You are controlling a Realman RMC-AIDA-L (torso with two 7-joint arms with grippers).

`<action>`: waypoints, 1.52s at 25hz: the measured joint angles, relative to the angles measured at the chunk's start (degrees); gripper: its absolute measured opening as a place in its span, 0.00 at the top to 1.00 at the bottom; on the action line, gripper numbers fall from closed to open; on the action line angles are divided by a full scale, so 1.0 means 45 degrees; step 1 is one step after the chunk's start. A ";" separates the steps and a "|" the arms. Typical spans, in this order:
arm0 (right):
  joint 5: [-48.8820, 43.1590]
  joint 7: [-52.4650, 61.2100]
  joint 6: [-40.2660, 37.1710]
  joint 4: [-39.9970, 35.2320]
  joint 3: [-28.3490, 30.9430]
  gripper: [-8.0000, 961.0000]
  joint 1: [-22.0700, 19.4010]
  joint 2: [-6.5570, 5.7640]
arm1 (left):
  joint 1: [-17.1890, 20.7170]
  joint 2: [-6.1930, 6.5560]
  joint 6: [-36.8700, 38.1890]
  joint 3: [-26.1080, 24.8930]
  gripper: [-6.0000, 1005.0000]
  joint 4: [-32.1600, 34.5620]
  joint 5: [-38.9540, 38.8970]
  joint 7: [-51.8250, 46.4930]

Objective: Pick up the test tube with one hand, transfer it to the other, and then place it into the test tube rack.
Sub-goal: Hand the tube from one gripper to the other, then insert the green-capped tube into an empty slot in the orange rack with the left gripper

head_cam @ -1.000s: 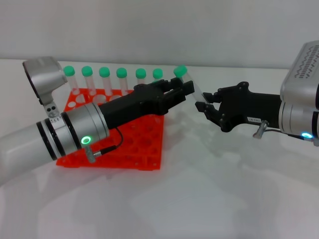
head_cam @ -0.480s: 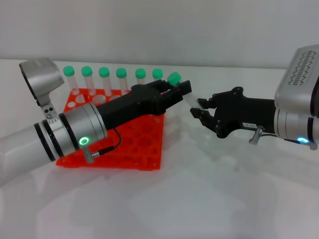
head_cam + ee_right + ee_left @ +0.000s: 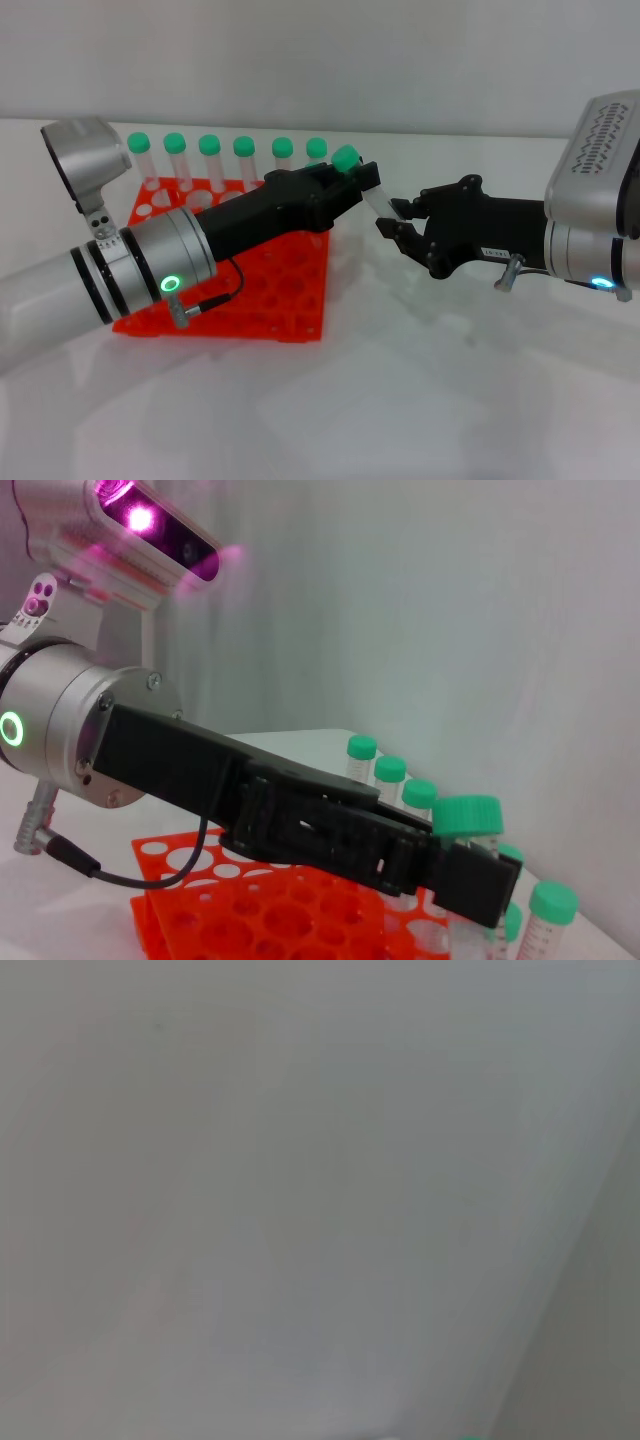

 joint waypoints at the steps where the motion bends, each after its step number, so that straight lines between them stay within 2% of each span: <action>1: 0.0000 -0.0015 -0.0004 -0.0006 -0.0005 0.64 -0.0001 0.0000 | -0.0004 0.0001 0.0000 0.0000 0.68 0.0000 0.0000 0.0000; 4: 0.0000 -0.0078 -0.0007 -0.0004 -0.0010 0.64 -0.0004 0.0004 | -0.0005 0.0004 -0.0004 0.0000 0.77 0.0000 0.0001 0.0000; 18: -0.0060 0.0592 -0.0095 0.0470 0.0137 0.62 0.0053 -0.0084 | 0.0142 -0.0022 0.0337 -0.0002 0.77 -0.0002 -0.0245 0.0530; 23: -0.0065 0.0623 -0.0153 0.0775 0.0483 0.37 -0.0009 -0.0092 | 0.0236 -0.0026 0.0596 -0.0002 0.78 -0.0001 -0.0312 0.0869; 27: -0.0004 0.0629 -0.0060 0.0962 0.1088 0.24 -0.0250 -0.0097 | 0.0846 -0.0027 0.1645 0.0000 0.78 0.0012 -0.0472 0.2663; 29: 0.0001 0.0631 -0.0008 0.0969 0.1200 0.17 -0.0431 -0.0110 | 0.1407 -0.0026 0.2176 -0.0003 0.78 0.0118 -0.0811 0.3469; 34: -0.0011 0.0633 0.0003 0.1170 0.1239 0.10 -0.0616 -0.0114 | 0.3095 -0.0040 0.2630 -0.0001 0.78 0.0615 -0.1723 0.5240; 38: 0.0000 0.0634 0.0003 0.1415 0.1257 0.11 -0.0620 -0.0113 | 0.3977 -0.0056 0.2856 -0.0001 0.78 0.0634 -0.2528 0.6040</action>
